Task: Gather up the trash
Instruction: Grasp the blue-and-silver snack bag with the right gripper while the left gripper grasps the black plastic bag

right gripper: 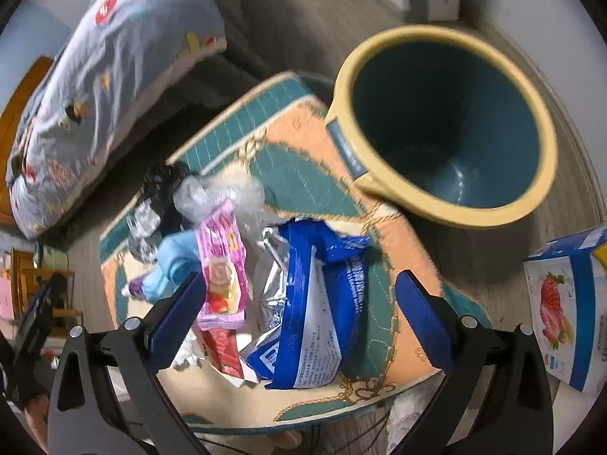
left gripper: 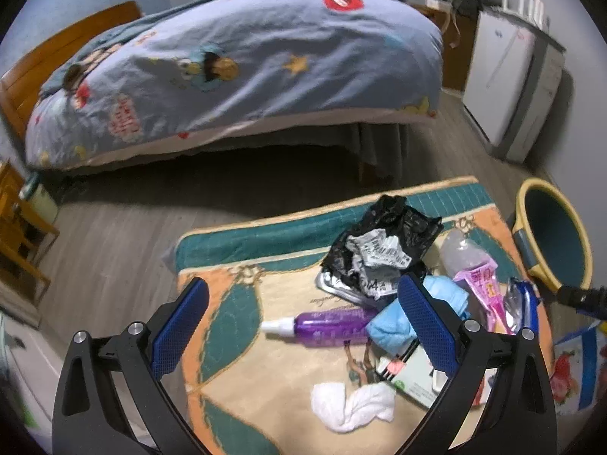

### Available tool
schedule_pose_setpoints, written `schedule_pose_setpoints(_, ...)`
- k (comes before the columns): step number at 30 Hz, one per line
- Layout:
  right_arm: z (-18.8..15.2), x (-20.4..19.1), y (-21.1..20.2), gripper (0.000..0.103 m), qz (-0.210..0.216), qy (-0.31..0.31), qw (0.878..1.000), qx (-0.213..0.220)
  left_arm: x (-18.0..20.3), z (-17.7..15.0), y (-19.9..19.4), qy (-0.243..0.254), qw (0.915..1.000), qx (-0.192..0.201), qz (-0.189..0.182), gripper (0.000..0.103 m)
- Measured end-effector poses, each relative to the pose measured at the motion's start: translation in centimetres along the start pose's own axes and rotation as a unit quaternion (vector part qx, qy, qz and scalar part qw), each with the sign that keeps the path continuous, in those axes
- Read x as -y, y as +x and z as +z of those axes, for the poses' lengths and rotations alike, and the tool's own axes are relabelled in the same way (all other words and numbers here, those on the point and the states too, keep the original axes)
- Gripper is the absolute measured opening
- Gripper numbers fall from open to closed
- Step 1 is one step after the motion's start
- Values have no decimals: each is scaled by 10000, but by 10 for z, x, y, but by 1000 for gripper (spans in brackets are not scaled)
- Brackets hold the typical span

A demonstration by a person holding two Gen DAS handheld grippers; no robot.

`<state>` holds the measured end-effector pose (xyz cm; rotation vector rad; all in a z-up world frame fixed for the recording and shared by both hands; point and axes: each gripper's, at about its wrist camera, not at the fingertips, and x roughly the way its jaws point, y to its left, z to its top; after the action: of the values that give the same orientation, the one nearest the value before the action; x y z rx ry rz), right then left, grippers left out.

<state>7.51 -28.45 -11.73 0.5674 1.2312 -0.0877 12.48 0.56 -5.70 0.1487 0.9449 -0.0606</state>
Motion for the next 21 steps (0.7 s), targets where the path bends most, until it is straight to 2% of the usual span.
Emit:
schedule_pose_setpoints(3, 1, -3, 14, 94, 68, -104, 9997, -191, 15, 10, 18, 278, 9996, -46, 2, 99)
schedule_pose_setpoints(6, 0, -3, 29, 70, -61, -141, 9987, -477, 27, 18, 36, 405, 9988, -127, -237, 96)
schedule_pose_setpoints(9, -1, -3, 40, 58, -4, -145, 9974, -703, 40, 21, 54, 483, 9968, -246, -594, 95)
schedule_pose_setpoints(10, -1, -4, 44, 51, -32, -210, 9968, -776, 46, 21, 60, 552, 9959, -276, -654, 94)
schedule_pose_setpoints(11, -1, -5, 46, 40, -44, -236, 9962, -832, 54, 21, 68, 695, 9946, -342, -696, 90)
schedule_pose_setpoints(14, -1, -4, 50, 20, -96, -264, 9952, -934, 72, 16, 89, 1066, 9902, -543, -715, 75)
schedule_pose_setpoints(19, -3, -7, 42, 13, -98, -483, 9949, -880, 83, 9, 112, 1284, 9867, -754, -653, 59)
schedule_pose_setpoints(21, -3, -7, 39, 12, -72, -471, 9950, -872, 83, 7, 119, 1347, 9859, -837, -530, 43)
